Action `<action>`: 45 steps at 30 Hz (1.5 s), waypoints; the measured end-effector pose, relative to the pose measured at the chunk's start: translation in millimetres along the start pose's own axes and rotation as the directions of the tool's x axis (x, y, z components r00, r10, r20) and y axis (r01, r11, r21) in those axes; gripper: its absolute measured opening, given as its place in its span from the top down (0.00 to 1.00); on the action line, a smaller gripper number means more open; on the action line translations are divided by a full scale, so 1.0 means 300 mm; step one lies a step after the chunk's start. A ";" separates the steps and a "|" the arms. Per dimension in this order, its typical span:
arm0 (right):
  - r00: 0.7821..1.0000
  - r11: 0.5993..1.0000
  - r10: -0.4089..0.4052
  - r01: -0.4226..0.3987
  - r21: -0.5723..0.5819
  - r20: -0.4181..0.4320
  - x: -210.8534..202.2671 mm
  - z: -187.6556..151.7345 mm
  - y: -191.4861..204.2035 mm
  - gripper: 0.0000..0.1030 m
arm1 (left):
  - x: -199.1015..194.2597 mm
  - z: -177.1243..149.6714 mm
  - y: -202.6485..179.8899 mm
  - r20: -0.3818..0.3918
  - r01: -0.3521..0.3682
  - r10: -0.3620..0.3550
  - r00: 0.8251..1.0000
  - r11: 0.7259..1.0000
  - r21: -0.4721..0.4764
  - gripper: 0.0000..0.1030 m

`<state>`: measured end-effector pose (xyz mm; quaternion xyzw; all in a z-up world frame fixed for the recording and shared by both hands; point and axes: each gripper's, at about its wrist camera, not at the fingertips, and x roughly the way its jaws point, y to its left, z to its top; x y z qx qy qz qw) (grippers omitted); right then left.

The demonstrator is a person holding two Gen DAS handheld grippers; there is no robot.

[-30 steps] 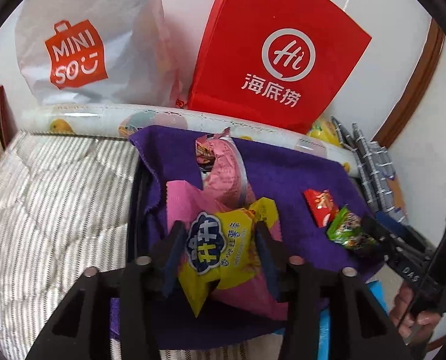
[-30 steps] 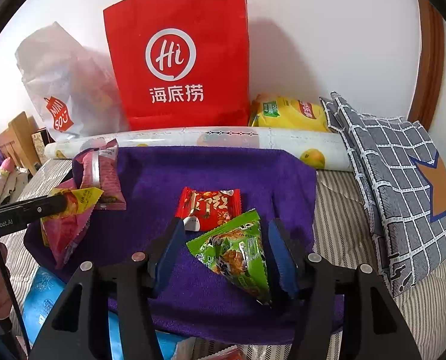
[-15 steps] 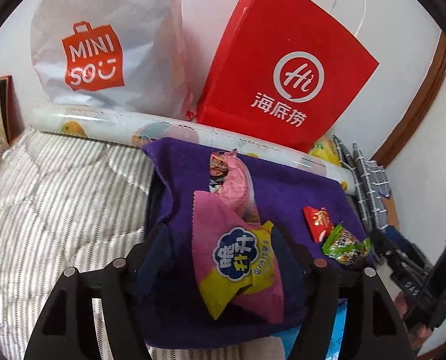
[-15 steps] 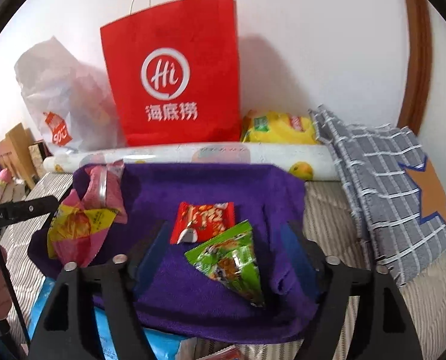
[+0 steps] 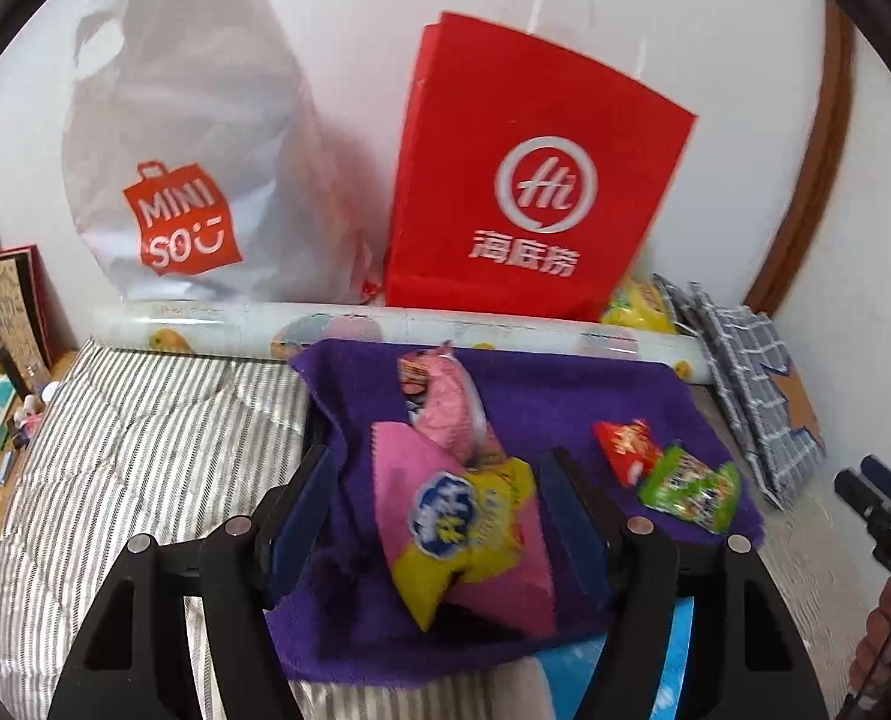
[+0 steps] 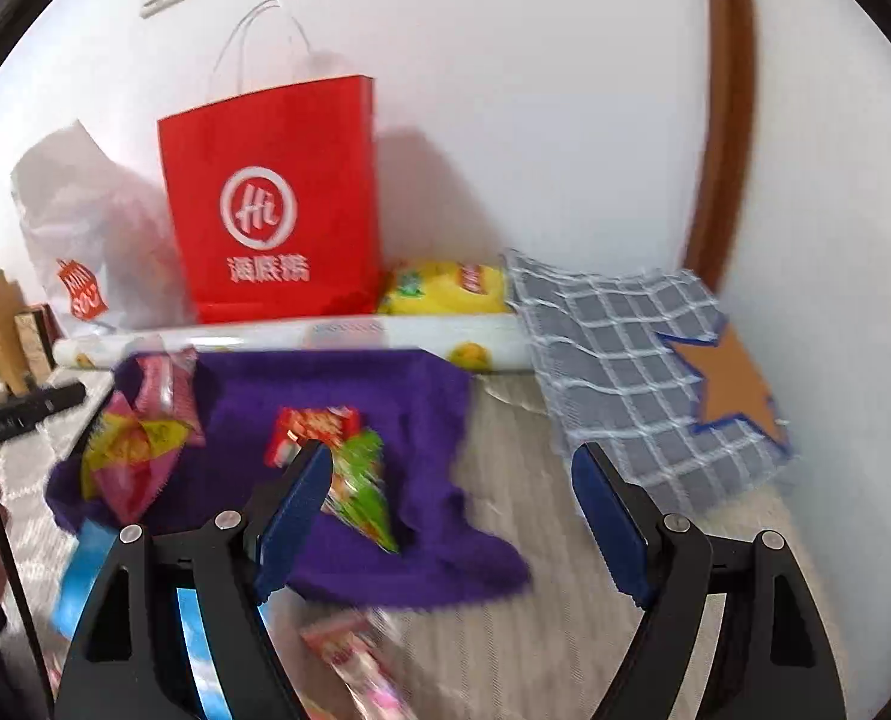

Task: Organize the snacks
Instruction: 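Move the right gripper to the white lollipop packet and grasp it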

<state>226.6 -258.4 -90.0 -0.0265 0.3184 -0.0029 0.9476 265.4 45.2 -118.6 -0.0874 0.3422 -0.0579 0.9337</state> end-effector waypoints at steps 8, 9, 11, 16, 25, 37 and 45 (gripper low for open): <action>0.980 0.993 0.116 -0.112 0.035 -0.162 0.007 -0.156 -0.048 0.44 | -0.129 -0.065 -0.025 -0.017 0.009 -0.008 1.000 0.999 0.040 0.33; 0.977 0.993 0.122 -0.119 0.028 -0.177 0.016 -0.177 -0.036 0.45 | -0.140 -0.077 -0.022 -0.018 0.008 -0.008 1.000 0.999 0.039 0.33; 0.973 0.990 0.142 -0.142 0.013 -0.183 0.022 -0.206 -0.015 0.45 | -0.169 -0.106 -0.009 -0.027 0.005 -0.005 1.000 0.999 0.034 0.33; 0.957 0.981 0.189 -0.195 -0.008 -0.220 0.065 -0.253 0.020 0.57 | -0.214 -0.169 0.036 -0.049 -0.025 0.026 0.998 0.999 0.019 0.33; 0.933 0.971 0.227 -0.239 -0.011 -0.278 0.115 -0.291 0.036 0.68 | -0.266 -0.238 0.086 -0.073 -0.057 0.058 0.996 0.998 0.023 0.33; 0.920 0.955 0.245 -0.283 -0.087 -0.305 0.112 -0.307 0.067 0.67 | -0.286 -0.277 0.066 -0.085 -0.039 0.043 0.995 0.998 0.040 0.33; 0.896 0.940 0.297 -0.336 -0.066 -0.330 0.117 -0.304 0.049 0.88 | -0.300 -0.283 0.055 -0.086 -0.021 0.024 0.996 0.999 0.039 0.33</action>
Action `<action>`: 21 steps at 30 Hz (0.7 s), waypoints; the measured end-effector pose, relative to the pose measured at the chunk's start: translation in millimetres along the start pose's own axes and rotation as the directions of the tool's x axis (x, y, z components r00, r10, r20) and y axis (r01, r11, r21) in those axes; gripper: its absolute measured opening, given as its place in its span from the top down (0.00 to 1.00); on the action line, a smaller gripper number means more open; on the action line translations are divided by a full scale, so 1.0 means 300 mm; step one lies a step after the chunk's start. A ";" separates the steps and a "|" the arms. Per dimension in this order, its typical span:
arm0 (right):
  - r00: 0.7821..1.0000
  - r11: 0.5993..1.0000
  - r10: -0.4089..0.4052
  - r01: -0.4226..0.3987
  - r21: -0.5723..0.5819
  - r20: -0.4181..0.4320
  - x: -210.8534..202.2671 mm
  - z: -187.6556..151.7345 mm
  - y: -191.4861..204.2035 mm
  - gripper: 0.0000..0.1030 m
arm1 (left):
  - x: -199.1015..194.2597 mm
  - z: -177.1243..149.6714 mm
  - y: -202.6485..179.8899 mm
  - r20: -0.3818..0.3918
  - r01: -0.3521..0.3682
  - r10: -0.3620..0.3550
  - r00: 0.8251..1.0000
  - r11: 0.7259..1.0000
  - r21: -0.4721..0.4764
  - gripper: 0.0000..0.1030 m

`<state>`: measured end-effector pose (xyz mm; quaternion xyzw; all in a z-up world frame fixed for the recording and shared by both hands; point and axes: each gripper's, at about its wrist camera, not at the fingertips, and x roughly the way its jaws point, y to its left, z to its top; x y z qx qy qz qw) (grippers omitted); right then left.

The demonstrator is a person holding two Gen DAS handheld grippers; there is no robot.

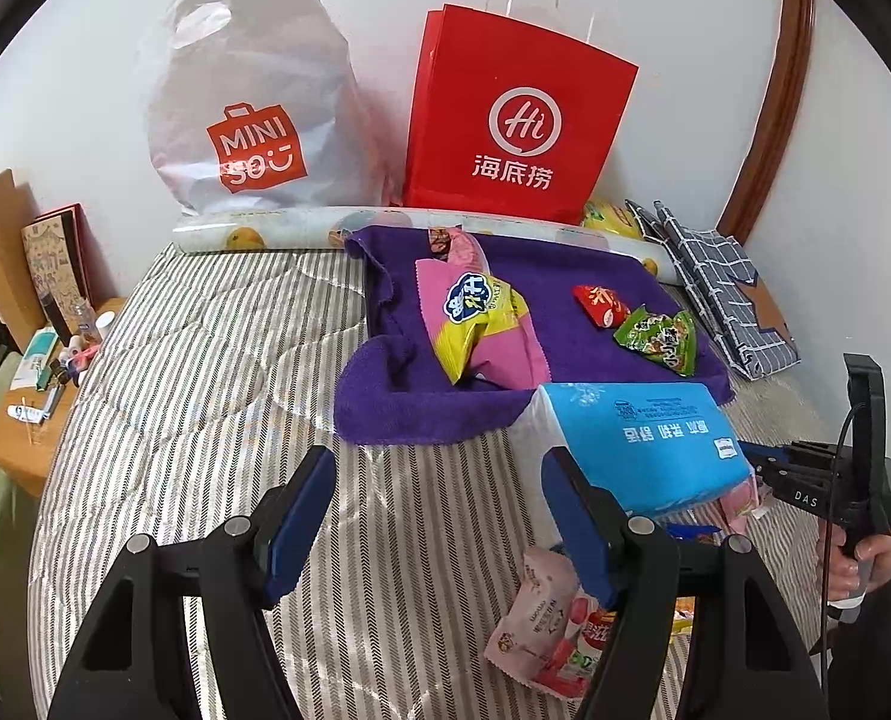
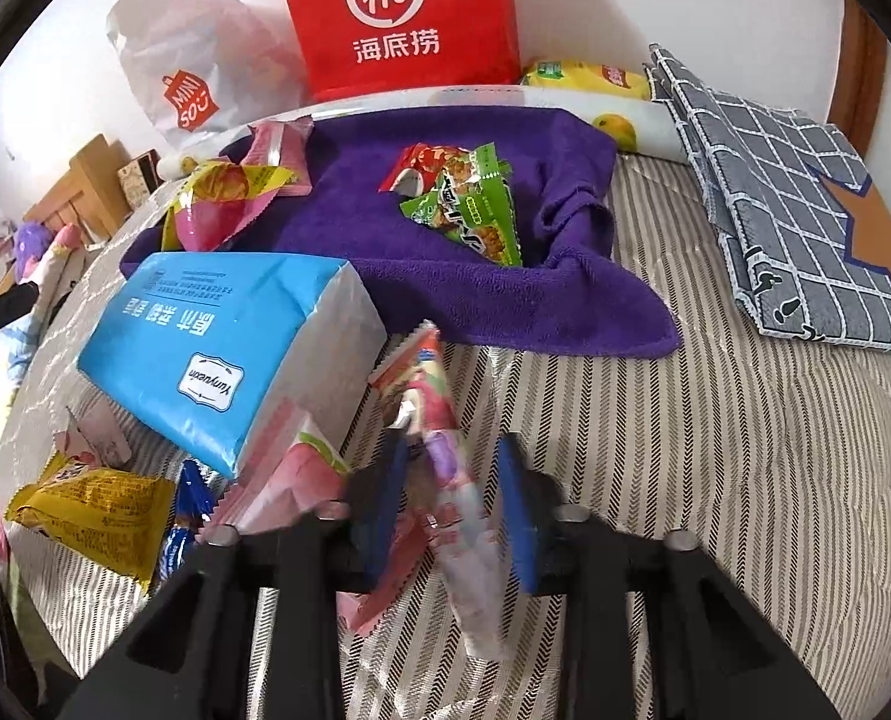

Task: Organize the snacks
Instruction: 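Move the right gripper to the white lollipop packet and grasp it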

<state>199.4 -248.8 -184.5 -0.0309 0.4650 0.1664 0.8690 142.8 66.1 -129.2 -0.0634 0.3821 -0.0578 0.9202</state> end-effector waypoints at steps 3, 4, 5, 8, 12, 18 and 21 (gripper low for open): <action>0.998 0.999 -0.048 0.048 0.005 0.033 -0.032 -0.010 0.008 0.91 | -0.008 -0.004 0.003 0.003 0.001 -0.001 1.000 1.000 0.003 0.33; 0.998 0.999 -0.051 0.050 0.015 0.046 -0.046 -0.013 0.005 0.91 | -0.009 -0.004 0.004 0.003 0.000 0.000 1.000 1.000 0.003 0.33; 0.997 0.999 -0.046 0.045 0.029 0.057 -0.061 -0.017 -0.002 0.92 | -0.010 -0.005 0.007 0.003 0.000 0.000 1.000 1.000 0.002 0.33; 0.994 0.996 -0.062 0.056 0.075 0.086 -0.107 -0.031 -0.025 0.93 | -0.010 -0.010 0.014 0.001 0.000 0.000 1.000 1.000 -0.003 0.33; 0.992 0.993 -0.089 0.082 0.081 0.086 -0.127 -0.053 -0.033 0.93 | -0.002 -0.017 0.017 -0.006 0.006 -0.006 1.000 1.000 -0.010 0.33; 0.994 0.992 -0.101 0.097 0.075 0.043 -0.067 -0.060 -0.031 0.90 | 0.013 -0.030 0.008 -0.021 0.015 -0.015 1.000 1.000 -0.008 0.33; 0.996 0.993 -0.088 0.085 0.078 0.031 -0.040 -0.059 -0.030 0.90 | 0.014 -0.035 0.005 -0.023 0.015 -0.015 1.000 1.000 0.002 0.33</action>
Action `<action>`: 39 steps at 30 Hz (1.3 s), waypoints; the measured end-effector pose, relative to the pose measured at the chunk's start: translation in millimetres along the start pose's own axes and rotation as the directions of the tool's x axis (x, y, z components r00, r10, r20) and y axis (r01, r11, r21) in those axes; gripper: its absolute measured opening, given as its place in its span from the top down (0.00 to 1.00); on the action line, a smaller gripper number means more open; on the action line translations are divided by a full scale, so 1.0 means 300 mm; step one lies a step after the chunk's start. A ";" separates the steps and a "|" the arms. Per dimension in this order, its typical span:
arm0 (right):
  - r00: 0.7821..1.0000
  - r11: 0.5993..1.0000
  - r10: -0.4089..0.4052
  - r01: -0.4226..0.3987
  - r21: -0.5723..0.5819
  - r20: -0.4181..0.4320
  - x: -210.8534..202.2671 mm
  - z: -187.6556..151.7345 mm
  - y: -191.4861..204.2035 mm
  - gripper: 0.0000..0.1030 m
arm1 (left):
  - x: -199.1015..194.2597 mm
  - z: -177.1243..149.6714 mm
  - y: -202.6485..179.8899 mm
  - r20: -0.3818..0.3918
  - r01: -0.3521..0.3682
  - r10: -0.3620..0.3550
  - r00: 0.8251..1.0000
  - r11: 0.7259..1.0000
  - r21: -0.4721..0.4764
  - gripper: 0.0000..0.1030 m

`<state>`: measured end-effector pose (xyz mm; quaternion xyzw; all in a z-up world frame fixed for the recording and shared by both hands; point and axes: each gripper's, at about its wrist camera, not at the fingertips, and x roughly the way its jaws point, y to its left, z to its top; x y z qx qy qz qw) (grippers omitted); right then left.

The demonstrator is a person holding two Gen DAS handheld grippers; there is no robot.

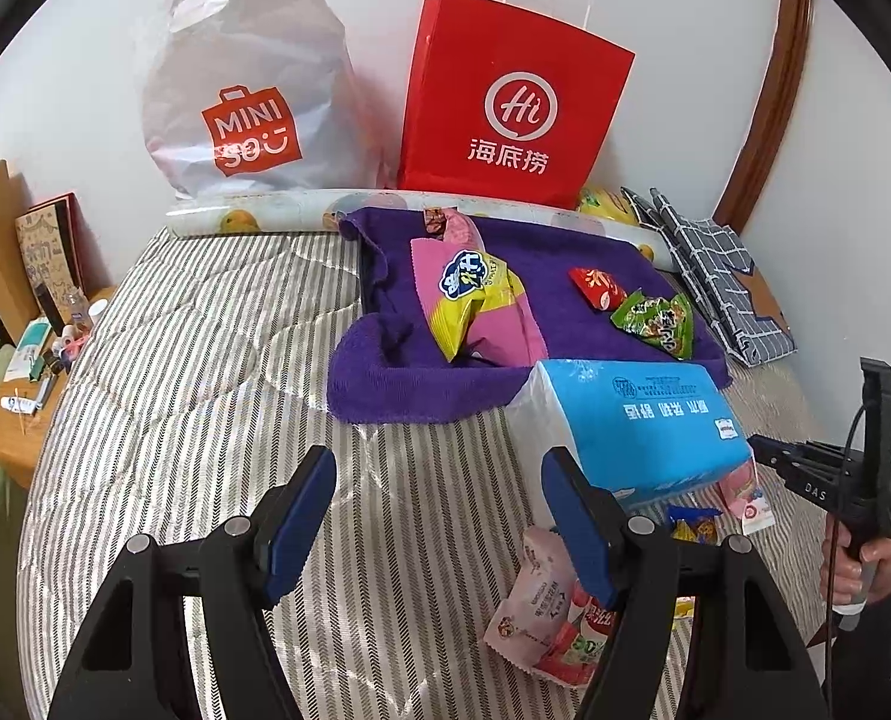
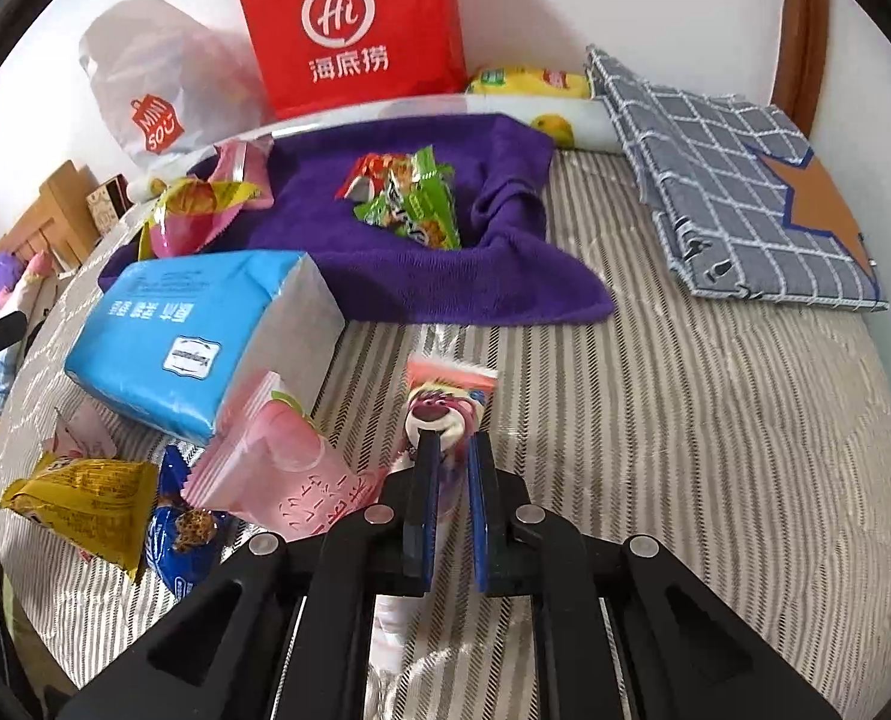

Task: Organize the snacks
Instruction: 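Move the right gripper to the white lollipop packet and grasp it, then grasp the pink candy packet with the left gripper while the right gripper holds the lollipop packet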

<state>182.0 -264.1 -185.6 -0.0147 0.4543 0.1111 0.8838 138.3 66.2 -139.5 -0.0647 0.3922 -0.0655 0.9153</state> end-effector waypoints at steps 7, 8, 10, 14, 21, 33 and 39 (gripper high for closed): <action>0.999 0.998 0.035 -0.036 0.044 0.010 -0.004 -0.003 -0.011 0.76 | 0.001 -0.007 0.005 -0.003 0.006 -0.006 1.000 1.000 -0.003 0.33; 0.999 0.998 0.042 -0.043 0.050 0.017 -0.010 -0.003 -0.012 0.76 | 0.002 -0.008 0.005 -0.004 0.007 -0.007 1.000 1.000 -0.003 0.33; 0.998 0.997 0.054 -0.055 0.052 0.029 -0.021 0.000 -0.006 0.76 | 0.005 -0.009 0.003 -0.006 0.009 -0.009 1.000 1.000 -0.003 0.33; 0.997 0.997 0.070 -0.070 0.023 0.019 -0.007 0.011 0.020 0.76 | 0.013 -0.009 -0.008 -0.010 0.013 -0.013 1.000 1.000 0.001 0.33; 0.999 1.000 0.029 -0.029 0.012 -0.027 0.063 0.009 0.017 0.76 | 0.008 -0.012 -0.013 -0.013 0.015 -0.014 1.000 1.000 0.010 0.33; 0.997 0.998 -0.066 0.065 0.027 0.049 -0.039 -0.033 -0.022 0.84 | 0.004 -0.065 -0.065 -0.056 0.087 -0.084 0.995 0.995 0.043 0.33; 0.994 0.996 -0.084 0.083 0.018 0.064 -0.100 -0.068 -0.019 0.83 | 0.018 -0.137 -0.109 -0.103 0.103 -0.094 0.990 0.992 0.077 0.33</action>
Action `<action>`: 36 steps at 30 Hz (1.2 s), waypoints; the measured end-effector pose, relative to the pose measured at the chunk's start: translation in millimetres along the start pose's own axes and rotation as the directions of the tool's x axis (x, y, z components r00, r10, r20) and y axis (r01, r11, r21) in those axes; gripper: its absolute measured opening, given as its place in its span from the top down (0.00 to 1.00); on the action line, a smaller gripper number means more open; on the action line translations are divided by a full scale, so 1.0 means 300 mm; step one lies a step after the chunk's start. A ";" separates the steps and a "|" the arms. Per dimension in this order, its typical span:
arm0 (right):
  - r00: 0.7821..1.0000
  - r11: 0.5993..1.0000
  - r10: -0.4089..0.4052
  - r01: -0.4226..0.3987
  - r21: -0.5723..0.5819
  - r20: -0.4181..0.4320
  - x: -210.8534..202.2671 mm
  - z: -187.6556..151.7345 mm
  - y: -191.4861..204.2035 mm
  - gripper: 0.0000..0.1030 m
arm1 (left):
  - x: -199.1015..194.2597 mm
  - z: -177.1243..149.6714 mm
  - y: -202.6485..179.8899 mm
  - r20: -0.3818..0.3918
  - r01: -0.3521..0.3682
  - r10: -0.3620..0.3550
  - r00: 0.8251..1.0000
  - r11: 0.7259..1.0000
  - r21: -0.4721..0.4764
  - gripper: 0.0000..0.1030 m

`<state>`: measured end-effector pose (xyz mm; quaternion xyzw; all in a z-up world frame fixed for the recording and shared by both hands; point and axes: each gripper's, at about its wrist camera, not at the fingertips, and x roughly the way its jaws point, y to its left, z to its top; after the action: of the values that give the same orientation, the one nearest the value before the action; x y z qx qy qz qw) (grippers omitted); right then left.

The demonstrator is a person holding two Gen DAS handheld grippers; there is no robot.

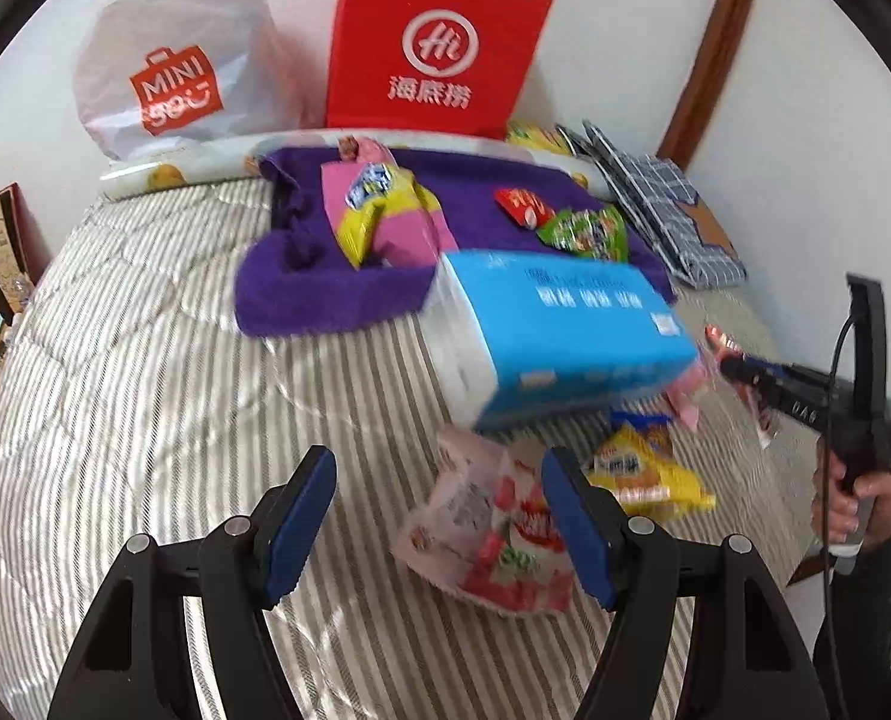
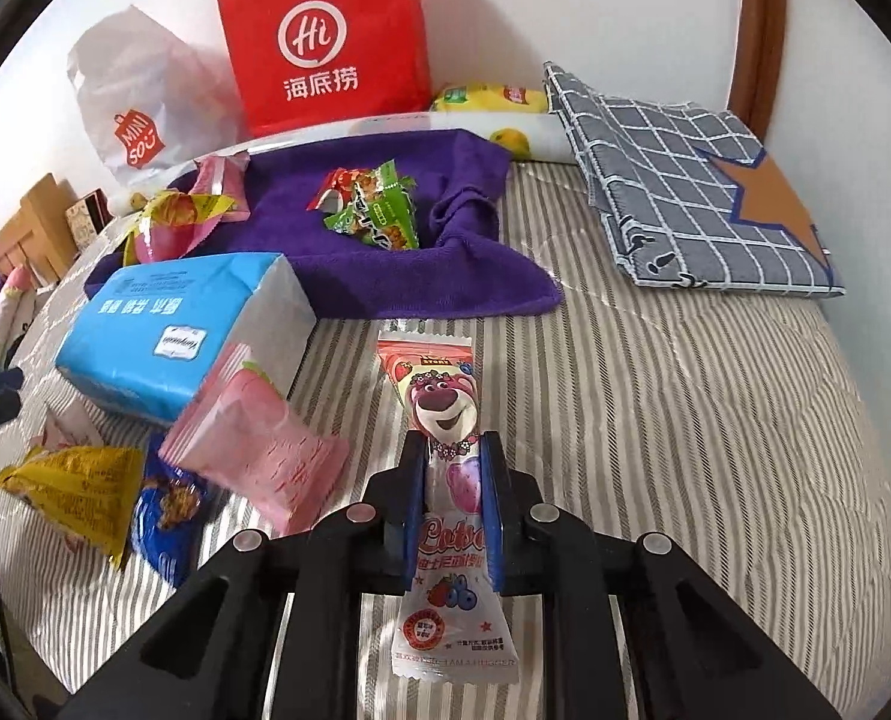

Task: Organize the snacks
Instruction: 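Grasp the pink candy packet with the left gripper while the right gripper holds the lollipop packet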

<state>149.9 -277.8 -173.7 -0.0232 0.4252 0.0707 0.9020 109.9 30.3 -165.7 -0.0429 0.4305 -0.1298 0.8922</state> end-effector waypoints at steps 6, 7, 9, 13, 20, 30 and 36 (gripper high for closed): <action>1.000 1.000 -0.016 0.016 -0.024 0.020 -0.048 -0.033 0.013 0.83 | 0.008 -0.020 0.043 -0.013 -0.074 0.073 0.997 0.997 -0.033 0.33; 1.000 0.999 -0.017 0.018 -0.028 0.021 -0.052 -0.036 0.016 0.83 | 0.014 -0.020 0.053 -0.019 -0.082 0.081 0.996 0.996 -0.041 0.33; 1.000 0.999 -0.015 0.015 -0.034 0.022 -0.056 -0.041 0.023 0.83 | 0.030 -0.020 0.058 -0.031 -0.094 0.093 0.995 0.995 -0.033 0.33; 1.000 0.999 -0.013 0.014 -0.047 0.020 -0.052 -0.052 0.038 0.83 | 0.063 -0.030 0.015 -0.063 -0.080 0.082 0.995 0.996 0.043 0.33; 1.000 0.998 -0.013 0.013 -0.057 0.014 -0.043 -0.061 0.046 0.83 | 0.107 -0.043 -0.039 -0.097 -0.041 0.050 0.994 0.994 0.098 0.32; 1.000 0.998 -0.017 0.017 -0.053 0.003 -0.025 -0.068 0.037 0.83 | 0.132 -0.075 -0.117 -0.012 -0.147 0.154 0.988 0.958 0.246 0.37; 1.000 0.998 -0.028 0.028 -0.050 0.000 -0.014 -0.080 0.036 0.83 | 0.108 -0.078 -0.102 0.027 -0.186 0.185 0.982 0.947 0.261 0.64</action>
<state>127.4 -269.9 -185.5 -0.0518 0.4231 0.0687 0.9020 105.2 -7.1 -199.1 0.1162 0.4104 -0.1012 0.8988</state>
